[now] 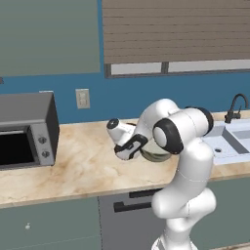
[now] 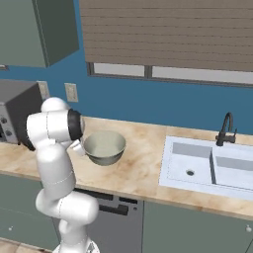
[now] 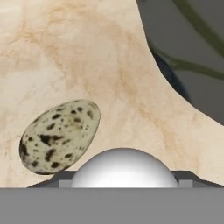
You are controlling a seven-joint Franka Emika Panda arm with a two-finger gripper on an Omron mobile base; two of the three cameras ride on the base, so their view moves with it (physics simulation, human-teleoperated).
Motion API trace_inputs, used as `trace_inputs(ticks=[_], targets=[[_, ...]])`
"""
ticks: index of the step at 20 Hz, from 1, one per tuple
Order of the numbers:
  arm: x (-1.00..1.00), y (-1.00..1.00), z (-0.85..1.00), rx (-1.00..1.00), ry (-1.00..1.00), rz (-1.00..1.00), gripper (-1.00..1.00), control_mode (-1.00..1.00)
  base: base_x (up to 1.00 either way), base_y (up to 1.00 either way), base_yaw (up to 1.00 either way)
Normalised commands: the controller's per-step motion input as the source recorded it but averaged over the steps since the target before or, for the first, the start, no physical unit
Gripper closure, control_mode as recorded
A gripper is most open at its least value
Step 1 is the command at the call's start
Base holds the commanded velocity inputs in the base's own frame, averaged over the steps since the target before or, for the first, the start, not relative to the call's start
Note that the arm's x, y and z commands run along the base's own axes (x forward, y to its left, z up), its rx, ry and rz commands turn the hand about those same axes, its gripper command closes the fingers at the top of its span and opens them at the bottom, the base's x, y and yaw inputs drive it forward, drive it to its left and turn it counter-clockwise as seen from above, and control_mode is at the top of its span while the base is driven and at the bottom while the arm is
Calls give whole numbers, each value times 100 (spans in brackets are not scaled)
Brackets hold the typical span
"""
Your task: Gather the eggs and milk located in the vicinity of the sink area and place them right next to the bowl.
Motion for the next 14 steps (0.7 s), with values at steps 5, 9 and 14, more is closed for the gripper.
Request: trace_inputs(ticks=[5,9,14], targets=[[10,-10,-13,0,0,0,-100,-100,0,0,0],[0,-29,-10,0,-7,0,-100,-100,0,0,0],[-37,-19,14,7,-14,5,-100,-100,0,0,0]])
